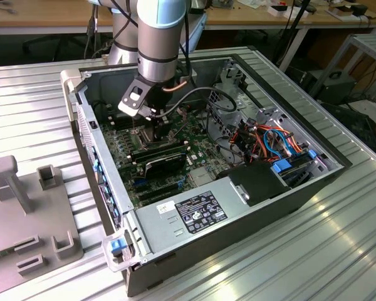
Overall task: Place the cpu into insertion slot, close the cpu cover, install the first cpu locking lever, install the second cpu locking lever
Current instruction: 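Place the cpu into insertion slot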
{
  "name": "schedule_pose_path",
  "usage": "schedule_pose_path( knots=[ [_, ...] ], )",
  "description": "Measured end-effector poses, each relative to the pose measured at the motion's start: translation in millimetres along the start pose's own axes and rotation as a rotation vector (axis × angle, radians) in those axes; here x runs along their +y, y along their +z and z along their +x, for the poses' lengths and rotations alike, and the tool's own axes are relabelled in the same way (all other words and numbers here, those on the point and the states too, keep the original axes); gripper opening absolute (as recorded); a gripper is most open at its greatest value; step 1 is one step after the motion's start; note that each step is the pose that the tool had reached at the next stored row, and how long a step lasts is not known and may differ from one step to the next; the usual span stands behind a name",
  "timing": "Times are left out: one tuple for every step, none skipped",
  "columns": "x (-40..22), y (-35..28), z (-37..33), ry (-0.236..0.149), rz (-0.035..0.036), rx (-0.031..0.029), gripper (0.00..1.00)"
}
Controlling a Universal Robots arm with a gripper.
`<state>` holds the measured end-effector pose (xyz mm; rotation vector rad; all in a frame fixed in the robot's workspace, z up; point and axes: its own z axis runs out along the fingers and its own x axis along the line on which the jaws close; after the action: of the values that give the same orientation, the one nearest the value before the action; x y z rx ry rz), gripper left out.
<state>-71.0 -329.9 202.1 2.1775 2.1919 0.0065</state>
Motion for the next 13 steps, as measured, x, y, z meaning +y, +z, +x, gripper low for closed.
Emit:
schedule_pose_path(
  knots=[
    [0.0, 0.0, -0.1, 0.000, 0.0000, 0.0001, 0.54],
    [0.1, 0.0, -0.1, 0.000, 0.0001, -0.0001, 0.54],
    [0.1, 0.0, -0.2, 0.000, 0.0001, -0.0001, 0.54],
    [0.5, 0.0, -0.3, 0.001, 0.0006, -0.0003, 0.54],
    [0.8, 0.1, -0.3, 0.001, 0.0007, -0.0003, 0.54],
    [1.1, 0.2, -0.2, 0.002, 0.0007, -0.0002, 0.54],
    [1.8, 0.4, -0.2, 0.002, 0.0008, -0.0001, 0.54],
    [1.9, 0.5, -0.2, 0.003, 0.0010, -0.0003, 0.54],
    [1.9, 0.6, -0.2, 0.003, 0.0010, -0.0003, 0.54],
    [2.0, 1.0, -0.2, 0.004, 0.0009, -0.0002, 0.54],
    [2.0, 1.3, -0.1, 0.004, 0.0010, -0.0002, 0.54],
    [2.0, 1.8, -0.1, 0.004, 0.0012, -0.0002, 0.54],
    [2.0, 2.3, -0.1, 0.004, 0.0012, -0.0004, 0.54]
  ],
)
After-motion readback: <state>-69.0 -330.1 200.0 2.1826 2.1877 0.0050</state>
